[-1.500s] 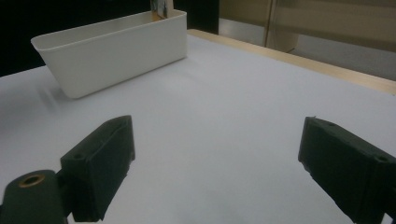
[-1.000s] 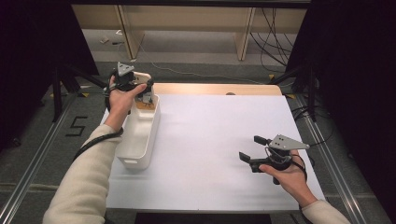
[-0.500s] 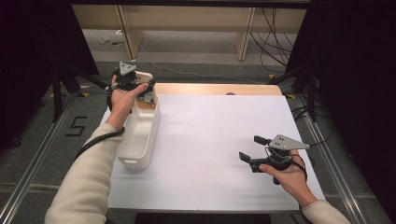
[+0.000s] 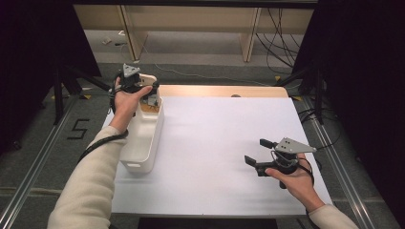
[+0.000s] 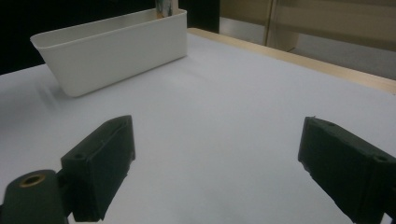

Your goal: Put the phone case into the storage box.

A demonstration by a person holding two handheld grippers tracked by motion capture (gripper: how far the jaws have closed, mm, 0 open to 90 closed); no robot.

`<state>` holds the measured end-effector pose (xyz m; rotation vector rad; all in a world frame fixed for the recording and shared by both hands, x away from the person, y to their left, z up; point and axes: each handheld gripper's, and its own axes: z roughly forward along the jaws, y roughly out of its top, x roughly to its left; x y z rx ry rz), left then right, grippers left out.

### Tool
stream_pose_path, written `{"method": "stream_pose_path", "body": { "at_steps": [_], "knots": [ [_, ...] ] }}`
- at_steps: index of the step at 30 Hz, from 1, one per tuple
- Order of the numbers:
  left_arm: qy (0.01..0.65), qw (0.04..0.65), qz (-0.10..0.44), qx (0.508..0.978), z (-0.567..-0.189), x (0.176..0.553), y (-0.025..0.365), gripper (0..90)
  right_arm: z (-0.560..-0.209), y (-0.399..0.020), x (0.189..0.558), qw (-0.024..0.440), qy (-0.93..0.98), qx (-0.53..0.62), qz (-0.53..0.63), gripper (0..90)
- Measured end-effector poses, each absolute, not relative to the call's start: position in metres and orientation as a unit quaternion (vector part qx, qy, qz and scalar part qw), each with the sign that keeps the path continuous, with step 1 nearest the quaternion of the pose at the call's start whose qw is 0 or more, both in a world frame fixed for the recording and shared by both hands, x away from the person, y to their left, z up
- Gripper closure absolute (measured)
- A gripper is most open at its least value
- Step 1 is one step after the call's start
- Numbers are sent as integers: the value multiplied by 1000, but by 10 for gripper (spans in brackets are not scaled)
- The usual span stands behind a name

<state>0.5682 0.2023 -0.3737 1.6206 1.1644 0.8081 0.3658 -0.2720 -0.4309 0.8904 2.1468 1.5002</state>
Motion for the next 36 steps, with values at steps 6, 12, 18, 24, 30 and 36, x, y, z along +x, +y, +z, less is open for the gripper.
{"method": "stream_pose_path", "body": {
  "at_steps": [6,12,18,24,30,36],
  "knots": [
    [477,471,329,665,-376,569,203,111,-431,-272,366,187,763,315,533,119],
    [475,470,329,667,-377,570,202,111,-431,-272,366,187,763,316,533,119],
    [475,468,329,668,-378,571,202,110,-431,-272,366,188,763,315,533,119],
    [476,467,329,669,-380,572,203,110,-431,-272,366,188,763,314,533,119],
    [477,464,326,671,-382,573,203,110,-431,-272,366,188,763,314,532,119],
    [480,464,325,670,-384,574,204,109,-431,-272,366,189,763,314,532,120]
  ]
}}
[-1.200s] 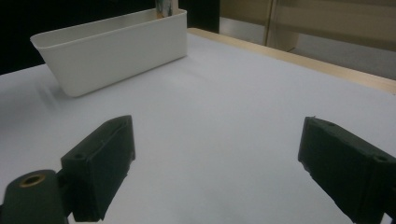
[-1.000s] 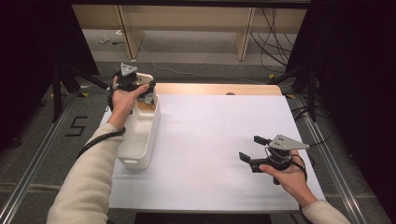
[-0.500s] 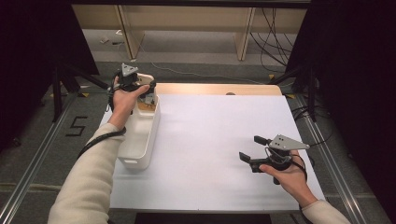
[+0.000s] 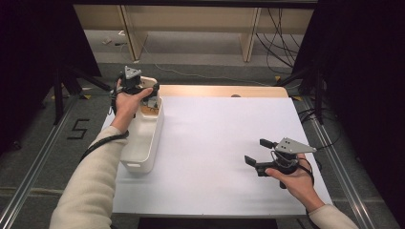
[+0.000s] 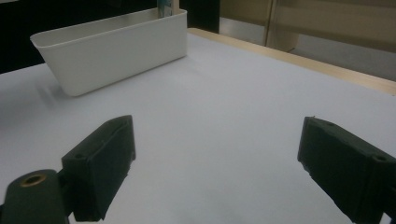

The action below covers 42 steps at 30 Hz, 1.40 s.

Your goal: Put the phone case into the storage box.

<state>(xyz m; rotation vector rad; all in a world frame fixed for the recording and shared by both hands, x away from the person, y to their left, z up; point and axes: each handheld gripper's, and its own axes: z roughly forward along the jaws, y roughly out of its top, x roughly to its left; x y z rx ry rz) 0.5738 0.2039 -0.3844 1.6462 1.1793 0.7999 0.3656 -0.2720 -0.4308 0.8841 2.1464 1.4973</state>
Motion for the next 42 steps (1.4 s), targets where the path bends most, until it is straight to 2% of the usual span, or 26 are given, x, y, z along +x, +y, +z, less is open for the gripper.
{"method": "stream_pose_path", "body": {
  "at_steps": [42],
  "knots": [
    [483,452,319,678,-393,579,202,108,-431,-272,366,189,765,314,531,121]
  ]
}}
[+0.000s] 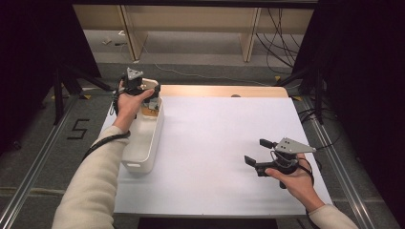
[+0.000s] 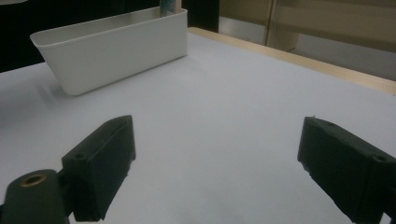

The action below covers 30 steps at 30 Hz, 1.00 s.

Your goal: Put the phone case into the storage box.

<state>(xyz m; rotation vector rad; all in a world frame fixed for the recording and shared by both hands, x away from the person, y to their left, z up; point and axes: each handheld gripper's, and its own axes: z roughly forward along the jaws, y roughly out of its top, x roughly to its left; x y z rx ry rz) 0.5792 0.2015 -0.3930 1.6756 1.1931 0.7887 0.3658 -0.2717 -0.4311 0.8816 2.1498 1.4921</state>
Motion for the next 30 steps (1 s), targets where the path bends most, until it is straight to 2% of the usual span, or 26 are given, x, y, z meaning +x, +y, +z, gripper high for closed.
{"method": "stream_pose_path", "body": {
  "at_steps": [30],
  "knots": [
    [489,441,311,686,-403,584,200,105,-431,-272,366,189,766,313,529,121]
  ]
}}
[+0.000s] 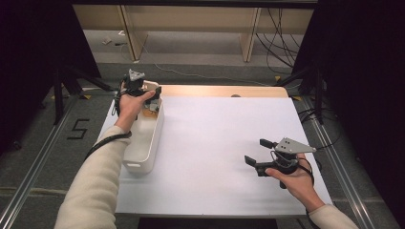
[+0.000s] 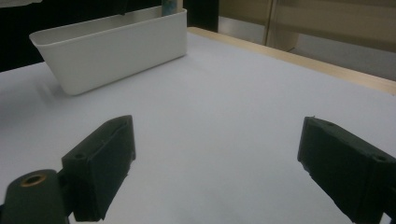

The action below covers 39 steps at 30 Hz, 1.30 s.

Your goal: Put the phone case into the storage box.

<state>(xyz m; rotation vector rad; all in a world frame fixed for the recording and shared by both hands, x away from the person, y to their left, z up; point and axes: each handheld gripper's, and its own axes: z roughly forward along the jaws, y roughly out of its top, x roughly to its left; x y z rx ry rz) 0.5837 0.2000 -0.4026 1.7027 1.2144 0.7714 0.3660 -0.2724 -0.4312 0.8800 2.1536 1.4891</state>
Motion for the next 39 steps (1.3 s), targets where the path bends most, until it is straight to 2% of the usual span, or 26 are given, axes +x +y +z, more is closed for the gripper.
{"method": "stream_pose_path", "body": {
  "at_steps": [39],
  "knots": [
    [510,435,302,678,-404,592,199,89,-432,-273,367,190,766,315,527,121]
  ]
}}
